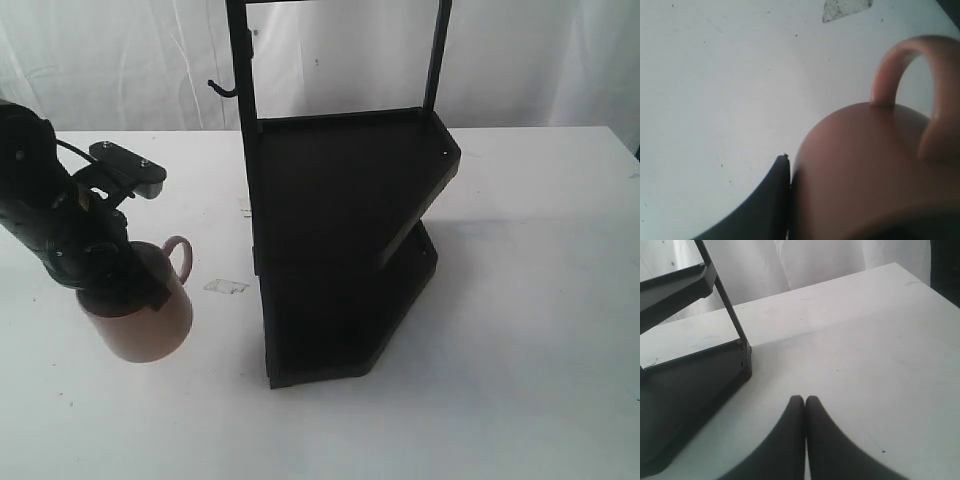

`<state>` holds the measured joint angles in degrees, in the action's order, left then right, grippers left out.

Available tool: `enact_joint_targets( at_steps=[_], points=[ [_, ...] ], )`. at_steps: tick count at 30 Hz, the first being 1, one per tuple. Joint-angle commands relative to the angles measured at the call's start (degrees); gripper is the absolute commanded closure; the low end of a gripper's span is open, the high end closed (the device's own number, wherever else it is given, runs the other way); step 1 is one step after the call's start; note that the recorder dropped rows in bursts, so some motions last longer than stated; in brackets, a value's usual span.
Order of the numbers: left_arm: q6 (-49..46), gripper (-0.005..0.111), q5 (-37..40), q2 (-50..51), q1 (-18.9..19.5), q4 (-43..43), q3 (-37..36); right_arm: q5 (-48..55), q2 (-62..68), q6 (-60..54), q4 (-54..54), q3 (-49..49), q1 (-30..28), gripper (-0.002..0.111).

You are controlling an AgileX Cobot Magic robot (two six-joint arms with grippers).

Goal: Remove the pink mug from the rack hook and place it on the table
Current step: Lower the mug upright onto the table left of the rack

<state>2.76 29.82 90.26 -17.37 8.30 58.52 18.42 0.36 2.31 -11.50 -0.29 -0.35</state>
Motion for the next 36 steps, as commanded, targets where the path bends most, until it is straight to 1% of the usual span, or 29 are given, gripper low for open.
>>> enact_joint_targets(
  at_steps=[1, 22, 28, 30, 31, 34, 36],
  points=[
    [0.5, 0.107, -2.4, 0.8, 0.3, -1.0, 0.3, -0.5, -0.4, 0.1, 0.2, 0.3, -0.2, 0.108],
    [0.5, 0.107, -8.5, 8.4, 0.3, -0.2, 0.3, -0.5, -0.4, 0.1, 0.2, 0.3, -0.2, 0.108],
    [0.5, 0.107, -9.2, 8.8, 0.3, -0.2, 0.3, -0.5, -0.4, 0.1, 0.2, 0.3, -0.2, 0.108],
    [0.5, 0.100, -9.2, 8.8, 0.3, -0.2, 0.3, -0.5, -0.4, 0.1, 0.2, 0.3, -0.2, 0.108],
    [0.5, 0.092, -9.2, 8.8, 0.3, -0.2, 0.3, -0.5, -0.4, 0.1, 0.2, 0.3, -0.2, 0.108],
    [0.5, 0.078, -9.1, 8.8, 0.3, -0.2, 0.3, -0.5, -0.4, 0.1, 0.2, 0.3, -0.2, 0.108],
    [0.5, 0.072, -8.7, 8.8, 0.3, -0.2, 0.3, -0.5, -0.4, 0.1, 0.2, 0.3, -0.2, 0.108]
  ],
)
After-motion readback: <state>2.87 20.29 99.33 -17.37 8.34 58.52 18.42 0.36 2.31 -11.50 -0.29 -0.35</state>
